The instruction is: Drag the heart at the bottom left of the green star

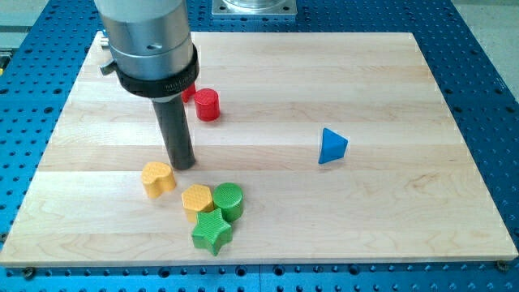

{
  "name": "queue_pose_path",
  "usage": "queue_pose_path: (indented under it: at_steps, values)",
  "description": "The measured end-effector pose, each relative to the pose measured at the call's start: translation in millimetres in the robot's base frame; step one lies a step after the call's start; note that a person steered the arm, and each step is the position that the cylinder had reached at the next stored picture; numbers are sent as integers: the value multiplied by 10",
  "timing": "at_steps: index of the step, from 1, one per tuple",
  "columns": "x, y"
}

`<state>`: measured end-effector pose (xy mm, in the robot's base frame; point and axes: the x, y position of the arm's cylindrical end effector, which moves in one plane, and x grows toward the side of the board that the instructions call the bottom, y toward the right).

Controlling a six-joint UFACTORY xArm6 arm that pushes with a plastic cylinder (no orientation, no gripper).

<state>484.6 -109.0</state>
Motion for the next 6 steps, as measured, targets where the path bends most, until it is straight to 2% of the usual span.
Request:
queue_pose_path:
  at_steps: [2, 3, 5, 6]
  values:
    - [421, -220]
    - [245, -447]
    - [789, -259]
    - [807, -259]
